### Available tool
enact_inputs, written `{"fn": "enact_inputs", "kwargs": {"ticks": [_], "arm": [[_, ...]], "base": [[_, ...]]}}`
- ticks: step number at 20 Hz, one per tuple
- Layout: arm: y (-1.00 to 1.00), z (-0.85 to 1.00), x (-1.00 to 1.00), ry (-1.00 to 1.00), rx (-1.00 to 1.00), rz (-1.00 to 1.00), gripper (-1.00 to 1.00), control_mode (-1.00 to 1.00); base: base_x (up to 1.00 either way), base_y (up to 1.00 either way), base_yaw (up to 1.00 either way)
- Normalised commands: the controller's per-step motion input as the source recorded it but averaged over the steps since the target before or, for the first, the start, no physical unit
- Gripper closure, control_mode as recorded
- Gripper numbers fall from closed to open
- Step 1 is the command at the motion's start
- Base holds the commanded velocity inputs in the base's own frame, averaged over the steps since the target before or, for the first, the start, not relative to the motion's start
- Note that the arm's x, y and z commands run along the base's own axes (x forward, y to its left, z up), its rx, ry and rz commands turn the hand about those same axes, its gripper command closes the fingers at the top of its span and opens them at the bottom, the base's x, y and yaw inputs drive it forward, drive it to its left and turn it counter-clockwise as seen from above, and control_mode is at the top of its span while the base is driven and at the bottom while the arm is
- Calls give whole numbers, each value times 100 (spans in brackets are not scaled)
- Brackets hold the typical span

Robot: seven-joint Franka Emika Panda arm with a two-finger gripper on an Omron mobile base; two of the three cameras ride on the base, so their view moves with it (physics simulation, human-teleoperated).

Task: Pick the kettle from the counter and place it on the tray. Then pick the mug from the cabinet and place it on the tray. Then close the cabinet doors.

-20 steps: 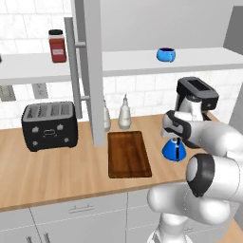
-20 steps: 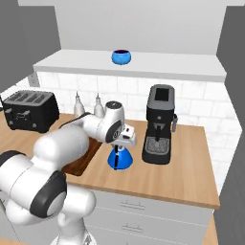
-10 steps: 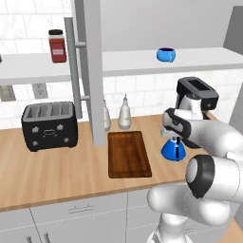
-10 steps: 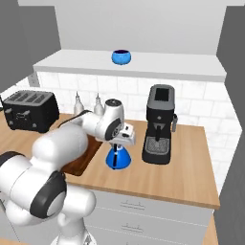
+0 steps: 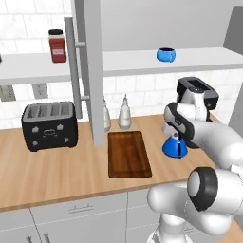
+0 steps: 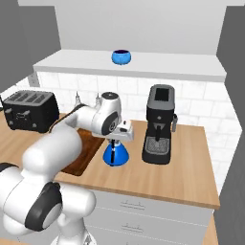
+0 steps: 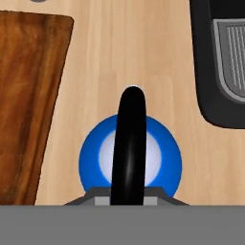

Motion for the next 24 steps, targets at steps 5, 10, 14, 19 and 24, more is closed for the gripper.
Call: {"fn": "enact_inputs", "kwargs": {"ticks": [5,10,14,19,24], "arm": [[15,32,28,5,-4,0,100,-100],[46,48,6,-1,0,0,100,-100],[75,19,0,-2,0,-2,100,-100],[85,1,2,-6,0,-6,100,-100],[81,-1,24,-3,-1,-8,100,-100]], "base": [[0,0,0],[0,0,0],[0,0,0],[0,0,0],[0,0,0]]}}
